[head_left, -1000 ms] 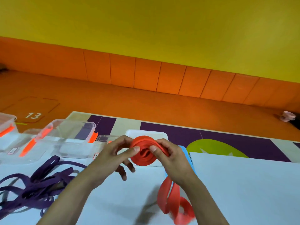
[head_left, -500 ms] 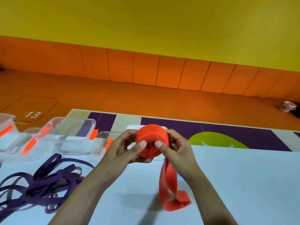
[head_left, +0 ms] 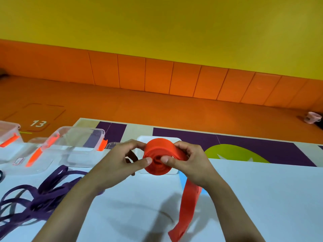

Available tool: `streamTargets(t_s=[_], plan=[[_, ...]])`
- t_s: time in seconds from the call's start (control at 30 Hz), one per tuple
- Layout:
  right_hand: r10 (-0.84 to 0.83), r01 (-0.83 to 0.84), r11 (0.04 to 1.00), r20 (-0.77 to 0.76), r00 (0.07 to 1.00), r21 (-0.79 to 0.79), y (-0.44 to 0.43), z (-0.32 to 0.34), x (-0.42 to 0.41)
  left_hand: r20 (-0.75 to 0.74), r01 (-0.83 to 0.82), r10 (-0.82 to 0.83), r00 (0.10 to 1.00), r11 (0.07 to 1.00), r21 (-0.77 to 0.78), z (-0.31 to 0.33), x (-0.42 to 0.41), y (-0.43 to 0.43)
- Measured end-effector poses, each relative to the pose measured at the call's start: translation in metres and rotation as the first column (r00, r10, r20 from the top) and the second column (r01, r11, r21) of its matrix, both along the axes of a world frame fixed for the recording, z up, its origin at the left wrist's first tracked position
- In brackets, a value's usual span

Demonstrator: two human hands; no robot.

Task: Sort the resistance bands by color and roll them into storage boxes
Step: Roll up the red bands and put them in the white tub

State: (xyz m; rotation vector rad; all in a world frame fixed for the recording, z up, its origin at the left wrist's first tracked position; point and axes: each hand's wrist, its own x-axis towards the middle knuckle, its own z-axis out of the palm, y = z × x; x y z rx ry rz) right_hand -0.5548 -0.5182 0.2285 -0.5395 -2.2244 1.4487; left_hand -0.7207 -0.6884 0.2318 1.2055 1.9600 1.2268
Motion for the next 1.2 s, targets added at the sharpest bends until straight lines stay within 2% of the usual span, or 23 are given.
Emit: streamTargets(t_s=[0.17,0.27,0.33,0.47,0.57,0.63,0.7,0.73,0.77,0.87,0.93,1.03,1.13,1.2], plan=[[0.042,-0.051,0.996,0.108,0.993,0.075,-0.002,0.012,0.001,0.009,0.156,-0.157,0.988,0.986,0.059,0.017,-0.002,0.003],[-0.027,0.025,0.995,0.021,0.999,0.093,0.002,0.002,0.002,0.025,0.135,-0.139,0.99,0.984,0.118,0.011,0.004,0.006],[-0.037,0.039,0.998,-0.036,0.999,0.041,0.004,-0.006,0.004,0.063,0.08,-0.091,0.994,0.983,0.166,0.003,0.012,0.01],[-0.035,0.02,0.993,-0.133,0.991,-0.119,0.002,-0.026,0.009,0.224,-0.053,-0.013,0.974,0.956,0.287,-0.013,0.028,0.018],[-0.16,0.115,0.969,-0.199,0.967,-0.218,-0.007,-0.041,0.007,0.413,-0.167,0.003,0.911,0.917,0.363,-0.022,0.04,0.024],[-0.251,0.18,0.945,-0.255,0.934,-0.273,-0.008,-0.046,0.006,0.528,-0.155,-0.055,0.848,0.925,0.345,-0.026,0.048,0.026],[-0.247,0.183,0.951,-0.26,0.933,-0.249,-0.005,-0.046,0.007,0.629,-0.124,-0.082,0.773,0.953,0.277,-0.024,0.046,0.024],[-0.218,0.168,0.962,-0.234,0.948,-0.216,-0.002,-0.045,0.009,0.64,-0.104,-0.066,0.765,0.969,0.225,-0.023,0.04,0.022],[-0.178,0.144,0.973,-0.193,0.965,-0.177,0.001,-0.044,0.011,0.605,-0.079,-0.036,0.795,0.984,0.162,-0.022,0.034,0.019],[-0.046,0.042,0.997,-0.061,0.997,-0.063,0.007,-0.036,0.018,0.296,-0.03,0.023,0.955,0.999,0.019,-0.019,0.02,0.009],[0.026,-0.026,1.0,0.058,0.998,0.01,0.009,-0.024,0.02,0.146,-0.027,0.025,0.989,1.0,0.011,-0.012,0.018,0.007],[0.053,-0.071,0.994,0.195,0.979,0.084,0.009,-0.012,0.02,0.025,0.098,-0.098,0.995,0.994,-0.037,-0.008,0.016,0.009],[0.03,-0.038,0.998,0.14,0.99,0.057,0.008,-0.015,0.021,-0.1,0.123,-0.134,0.986,0.987,-0.104,-0.01,0.018,0.01],[0.012,-0.015,0.999,0.075,0.997,0.046,0.007,-0.02,0.02,-0.153,0.115,-0.127,0.98,0.99,-0.083,-0.013,0.024,0.011]])
